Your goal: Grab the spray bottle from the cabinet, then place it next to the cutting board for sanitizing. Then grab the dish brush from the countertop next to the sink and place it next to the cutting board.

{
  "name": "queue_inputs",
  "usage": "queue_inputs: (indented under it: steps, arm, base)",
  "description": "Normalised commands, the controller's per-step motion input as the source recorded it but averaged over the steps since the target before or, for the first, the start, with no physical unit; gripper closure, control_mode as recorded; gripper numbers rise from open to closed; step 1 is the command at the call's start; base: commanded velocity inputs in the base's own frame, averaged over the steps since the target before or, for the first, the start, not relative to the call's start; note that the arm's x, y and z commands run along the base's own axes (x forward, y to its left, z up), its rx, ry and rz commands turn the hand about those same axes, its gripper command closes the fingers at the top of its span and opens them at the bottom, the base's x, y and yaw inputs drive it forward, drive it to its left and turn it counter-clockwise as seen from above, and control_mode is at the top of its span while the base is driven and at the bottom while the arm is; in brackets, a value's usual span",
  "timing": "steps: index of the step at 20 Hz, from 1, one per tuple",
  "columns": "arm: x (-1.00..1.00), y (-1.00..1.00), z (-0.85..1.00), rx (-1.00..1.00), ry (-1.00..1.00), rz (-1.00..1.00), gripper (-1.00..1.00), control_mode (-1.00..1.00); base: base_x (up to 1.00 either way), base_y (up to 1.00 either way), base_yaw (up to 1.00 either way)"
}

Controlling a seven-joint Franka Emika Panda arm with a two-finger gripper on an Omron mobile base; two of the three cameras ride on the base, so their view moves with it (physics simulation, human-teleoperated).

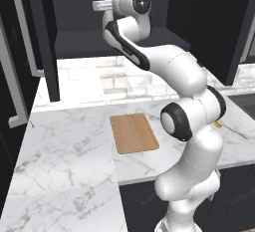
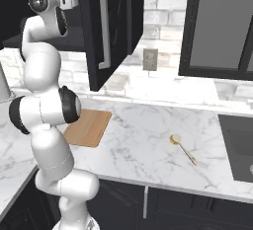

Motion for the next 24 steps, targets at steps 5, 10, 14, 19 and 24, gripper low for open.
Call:
queue_inputs:
  steps: [5, 10, 14, 19, 24]
  arm:
    - [0.16, 0.03, 0.0, 0.0, 0.01, 0.0, 1.0, -1.0]
    - [0.15, 0.18, 0.0, 0.0, 0.03, 0.0, 1.0, -1.0]
    - [0.12, 0.14, 0.0, 0.0, 0.03, 0.0, 1.0, -1.0]
    - [0.03, 0.04, 0.0, 0.0, 0.05, 0.0, 1.0, -1.0]
    - [0.0, 0.0, 0.0, 0.0, 0.06, 0.0, 1.0, -1.0]
  base:
    - [0.0, 0.0, 0.0]
    - [0.0, 0.0, 0.0]
    - [0.0, 0.0, 0.0]
    - [0.0, 0.0, 0.0]
    - [0.0, 0.0, 0.0]
